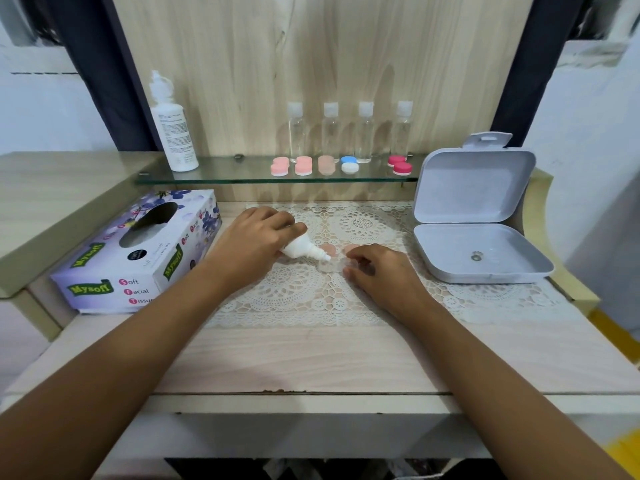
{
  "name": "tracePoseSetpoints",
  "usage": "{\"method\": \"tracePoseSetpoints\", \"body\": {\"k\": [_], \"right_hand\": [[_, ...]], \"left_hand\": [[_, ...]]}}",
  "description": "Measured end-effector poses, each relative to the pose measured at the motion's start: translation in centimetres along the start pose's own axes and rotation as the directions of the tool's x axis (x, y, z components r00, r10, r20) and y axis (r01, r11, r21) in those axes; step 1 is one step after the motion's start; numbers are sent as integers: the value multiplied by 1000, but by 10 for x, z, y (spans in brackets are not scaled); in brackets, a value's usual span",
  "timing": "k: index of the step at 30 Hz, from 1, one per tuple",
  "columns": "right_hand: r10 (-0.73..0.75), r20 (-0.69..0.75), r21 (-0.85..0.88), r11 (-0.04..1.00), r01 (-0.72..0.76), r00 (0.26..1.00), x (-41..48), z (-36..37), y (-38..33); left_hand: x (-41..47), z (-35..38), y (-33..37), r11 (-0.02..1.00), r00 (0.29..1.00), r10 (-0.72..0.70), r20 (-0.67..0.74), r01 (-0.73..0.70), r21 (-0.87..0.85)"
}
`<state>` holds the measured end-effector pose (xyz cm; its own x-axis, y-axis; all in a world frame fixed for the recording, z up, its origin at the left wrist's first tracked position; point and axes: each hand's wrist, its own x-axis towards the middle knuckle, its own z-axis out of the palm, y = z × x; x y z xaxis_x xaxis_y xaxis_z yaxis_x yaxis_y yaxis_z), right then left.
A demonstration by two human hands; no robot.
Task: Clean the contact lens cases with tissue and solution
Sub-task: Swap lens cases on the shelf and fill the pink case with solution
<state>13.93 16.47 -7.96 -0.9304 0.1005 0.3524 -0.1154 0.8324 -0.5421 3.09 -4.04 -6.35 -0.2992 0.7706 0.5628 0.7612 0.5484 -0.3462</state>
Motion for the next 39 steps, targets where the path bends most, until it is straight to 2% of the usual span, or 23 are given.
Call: {"method": "tracePoseSetpoints", "body": {"k": [18, 23, 39], "right_hand": [[38, -2, 51, 998, -38, 999, 1, 1, 2], [68, 4, 99, 993, -68, 998, 2, 2, 3], [49, 6, 90, 995, -50, 999, 0, -1, -2]], "left_hand": [[0, 0, 2, 998, 998, -47, -40, 45, -52], [7, -1, 7, 997, 999, -21, -44, 18, -73], [17, 4, 18, 999, 996, 32, -82, -35, -31]]}}
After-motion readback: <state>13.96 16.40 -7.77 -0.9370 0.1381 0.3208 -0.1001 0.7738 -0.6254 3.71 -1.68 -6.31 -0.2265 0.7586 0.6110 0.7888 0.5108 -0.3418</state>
